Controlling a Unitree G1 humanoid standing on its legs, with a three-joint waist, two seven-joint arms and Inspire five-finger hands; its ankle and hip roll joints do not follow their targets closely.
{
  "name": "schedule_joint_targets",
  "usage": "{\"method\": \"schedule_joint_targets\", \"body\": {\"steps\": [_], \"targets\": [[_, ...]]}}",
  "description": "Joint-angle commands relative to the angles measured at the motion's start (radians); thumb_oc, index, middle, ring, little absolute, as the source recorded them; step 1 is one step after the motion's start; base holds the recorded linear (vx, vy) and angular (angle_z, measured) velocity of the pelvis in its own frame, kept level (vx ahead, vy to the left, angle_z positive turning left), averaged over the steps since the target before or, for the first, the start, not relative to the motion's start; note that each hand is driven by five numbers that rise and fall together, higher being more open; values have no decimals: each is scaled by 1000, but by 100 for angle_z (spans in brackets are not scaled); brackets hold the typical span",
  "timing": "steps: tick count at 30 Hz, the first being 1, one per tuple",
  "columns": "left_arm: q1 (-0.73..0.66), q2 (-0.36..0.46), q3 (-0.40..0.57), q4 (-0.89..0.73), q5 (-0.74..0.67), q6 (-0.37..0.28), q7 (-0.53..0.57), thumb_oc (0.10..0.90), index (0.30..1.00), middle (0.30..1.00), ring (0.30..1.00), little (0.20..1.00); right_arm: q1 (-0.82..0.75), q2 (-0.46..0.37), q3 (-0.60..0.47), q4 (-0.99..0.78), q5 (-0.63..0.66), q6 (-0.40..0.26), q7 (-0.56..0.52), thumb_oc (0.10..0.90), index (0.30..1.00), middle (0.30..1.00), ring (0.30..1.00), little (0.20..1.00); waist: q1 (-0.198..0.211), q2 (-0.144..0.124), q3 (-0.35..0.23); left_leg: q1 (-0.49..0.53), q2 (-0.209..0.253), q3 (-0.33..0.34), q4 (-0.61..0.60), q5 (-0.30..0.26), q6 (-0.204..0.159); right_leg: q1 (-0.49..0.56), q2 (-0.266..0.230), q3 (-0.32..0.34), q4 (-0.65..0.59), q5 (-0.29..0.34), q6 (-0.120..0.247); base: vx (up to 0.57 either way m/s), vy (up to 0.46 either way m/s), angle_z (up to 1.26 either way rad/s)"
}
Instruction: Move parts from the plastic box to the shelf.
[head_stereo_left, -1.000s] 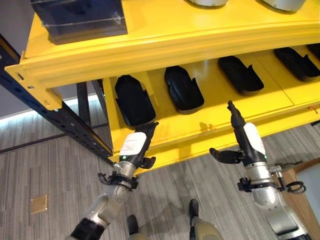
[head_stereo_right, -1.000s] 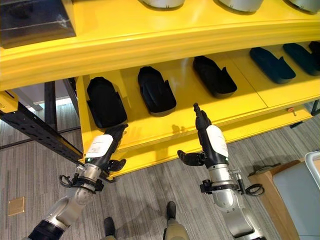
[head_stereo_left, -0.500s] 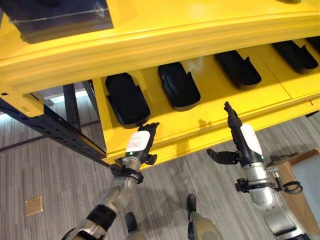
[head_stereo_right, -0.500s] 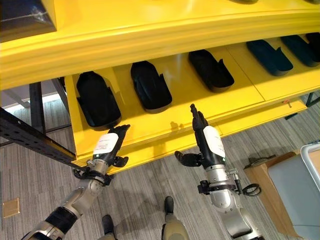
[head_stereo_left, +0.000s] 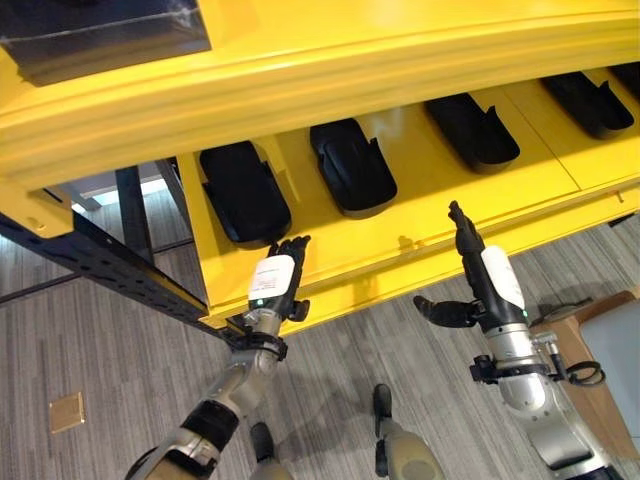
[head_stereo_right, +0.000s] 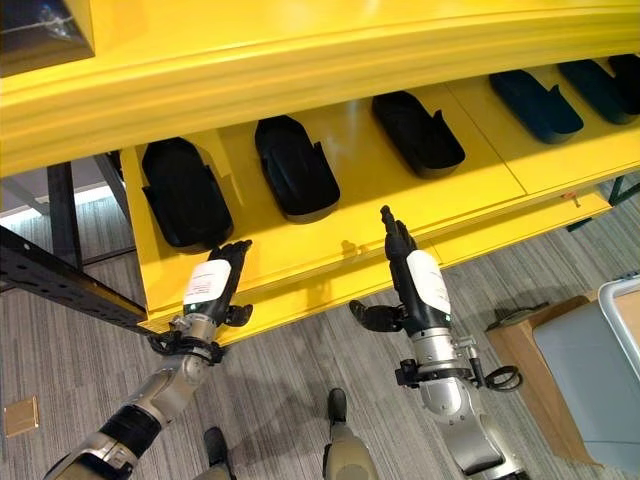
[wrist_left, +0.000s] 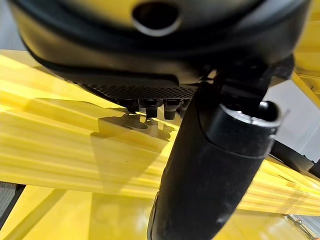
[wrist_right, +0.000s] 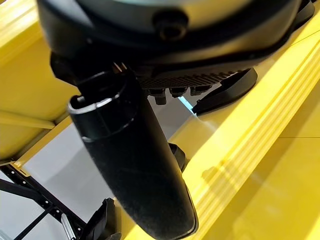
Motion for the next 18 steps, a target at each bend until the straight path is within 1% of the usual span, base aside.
{"method": "schedule_joint_targets", "body": {"steps": [1,18], "targets": [[-43,33,85,77,-63,30,19,900,1000,1000,1000,1000,-97,-12,-36,-130,21,-76,-80,900,1000,1000,1000,1000,-8,-57,-10,92,1,13,-7,-35,-5,19,-3,-28,70,-76,11,0,0,0],[49,61,153,40,-84,27,24,900,1000,1000,1000,1000,-95,-12,-47,-129,15,-69,-75,900,1000,1000,1000,1000,7,-55,-6,103,-8,11,-7,-41,0,29,-8,-29,74,-81,12,0,0,0]]}}
